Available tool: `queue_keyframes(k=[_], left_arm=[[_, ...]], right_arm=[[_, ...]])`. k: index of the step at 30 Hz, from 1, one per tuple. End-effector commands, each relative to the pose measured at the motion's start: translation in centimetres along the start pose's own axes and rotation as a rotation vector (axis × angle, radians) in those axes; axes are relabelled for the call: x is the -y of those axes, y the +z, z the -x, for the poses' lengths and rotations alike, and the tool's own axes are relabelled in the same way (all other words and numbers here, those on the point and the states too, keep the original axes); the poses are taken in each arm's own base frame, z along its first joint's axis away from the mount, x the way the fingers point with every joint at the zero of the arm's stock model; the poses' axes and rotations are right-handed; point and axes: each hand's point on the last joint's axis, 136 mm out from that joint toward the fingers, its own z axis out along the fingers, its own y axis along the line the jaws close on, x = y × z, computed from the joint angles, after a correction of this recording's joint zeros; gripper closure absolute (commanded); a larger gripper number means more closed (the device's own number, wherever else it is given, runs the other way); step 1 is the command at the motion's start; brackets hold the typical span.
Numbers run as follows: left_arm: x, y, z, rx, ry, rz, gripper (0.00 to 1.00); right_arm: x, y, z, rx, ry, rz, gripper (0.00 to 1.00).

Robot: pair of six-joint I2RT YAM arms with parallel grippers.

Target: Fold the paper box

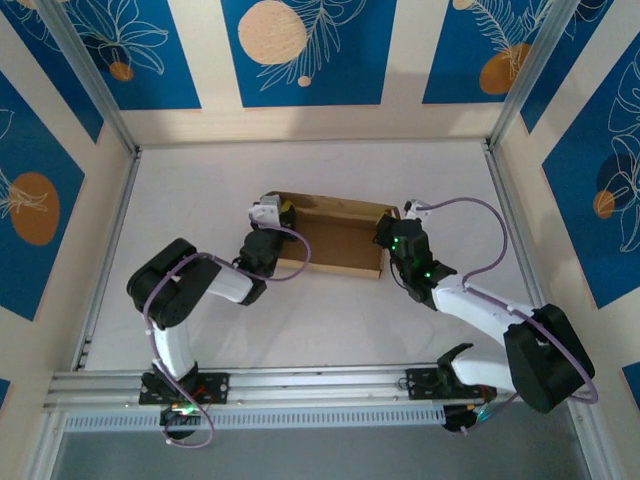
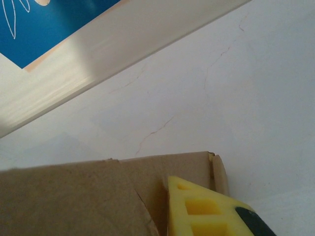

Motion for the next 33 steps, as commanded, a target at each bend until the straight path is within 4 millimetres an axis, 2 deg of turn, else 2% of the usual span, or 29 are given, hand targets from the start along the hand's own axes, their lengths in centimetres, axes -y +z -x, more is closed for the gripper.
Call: queue_keyframes(k=[1,7,12,18,25,29,33], left_arm=[[-0.1,-0.4,-0.3,0.018,-0.021,0.003,0.74],[-0.9,-1.3,-2.5,-0.039,0.04,0.007,0.76],[-1.0,-1.7,-2.4,-0.044,0.101,-0.002,0.78],[-0.7,-1.6,-2.9,-0.052,0.164,-0.017,0.84],[-0.7,-1.6,-3.2,-0.06,0.214,-0.027,0.87],[-0.7,-1.6,-3.1,-0.057,0.214,-0.024,0.88],[-0.7,-1.6,-3.2,-0.059,0.211,-0.026,0.88]], right_arm=[[1.6,0.1,-2.4,-0.034,0.005,-0.039,0.83],[2.6,-0.4,-3.9,-0.041,-0.005,-0.055,0.83],[3.0,-1.1,-3.9,-0.027,-0.009,-0.05,0.8],[3.1,-2.4,-3.1,-0.006,-0.005,-0.039,0.54],[4.0,-4.8,-2.4,0.012,0.016,-0.026,0.33],[5.0,-7.0,-1.3,0.049,0.072,-0.014,0.32],[5.1,-9.4,1.0,0.092,0.092,0.014,0.4]])
